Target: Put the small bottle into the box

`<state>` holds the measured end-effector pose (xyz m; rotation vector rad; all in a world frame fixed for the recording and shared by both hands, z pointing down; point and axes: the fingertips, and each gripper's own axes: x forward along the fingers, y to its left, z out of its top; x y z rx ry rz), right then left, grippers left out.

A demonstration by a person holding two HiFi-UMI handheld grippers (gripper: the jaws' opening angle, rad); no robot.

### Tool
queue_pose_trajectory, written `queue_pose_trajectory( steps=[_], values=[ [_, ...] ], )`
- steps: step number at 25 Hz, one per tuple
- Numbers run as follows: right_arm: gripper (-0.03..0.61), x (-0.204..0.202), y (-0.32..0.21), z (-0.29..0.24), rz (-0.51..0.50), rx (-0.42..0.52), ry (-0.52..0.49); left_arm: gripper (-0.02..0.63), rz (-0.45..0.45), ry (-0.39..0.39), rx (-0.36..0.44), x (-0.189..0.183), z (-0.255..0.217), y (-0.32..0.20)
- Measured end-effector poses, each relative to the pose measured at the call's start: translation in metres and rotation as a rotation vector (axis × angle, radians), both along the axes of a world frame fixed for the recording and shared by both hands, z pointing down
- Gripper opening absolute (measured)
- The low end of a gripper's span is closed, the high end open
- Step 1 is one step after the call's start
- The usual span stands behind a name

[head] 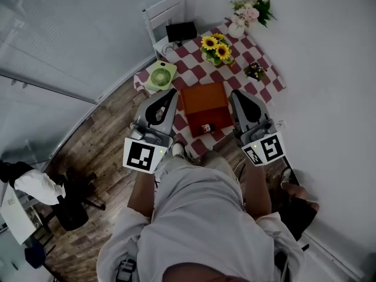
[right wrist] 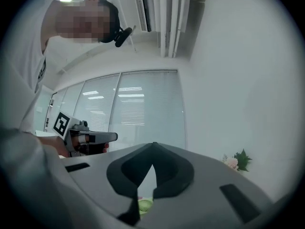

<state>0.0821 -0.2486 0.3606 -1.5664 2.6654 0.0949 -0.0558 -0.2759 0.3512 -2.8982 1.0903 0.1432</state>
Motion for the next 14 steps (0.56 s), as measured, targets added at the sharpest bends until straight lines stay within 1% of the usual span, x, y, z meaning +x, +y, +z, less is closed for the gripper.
queue_pose_trajectory(
  steps=[3, 6, 9, 11, 14],
  values=[
    [-0.002, 0.004, 0.003, -0.007, -0.003, 0.005, -0.007, -0.003, 0.026, -0.024, -0.005, 0.004, -0.002, -0.001],
    [0.000, 0.012, 0.002, -0.002, -0.019, 0.004, 0.001, -0.003, 0.033, -0.033, 0.010, 0.013, -0.009, -0.002],
    [0.000, 0.025, 0.000, 0.010, -0.024, -0.016, 0.018, -0.003, 0.017, -0.085, 0.021, 0.018, -0.006, 0.000],
    [0.000, 0.034, -0.002, 0.011, -0.033, -0.038, 0.027, -0.003, -0.004, -0.095, -0.014, 0.020, -0.002, -0.002],
    [0.000, 0.046, -0.007, 0.004, -0.068, -0.059, 0.055, -0.003, -0.041, -0.066, -0.079, 0.026, -0.001, -0.004]
  ],
)
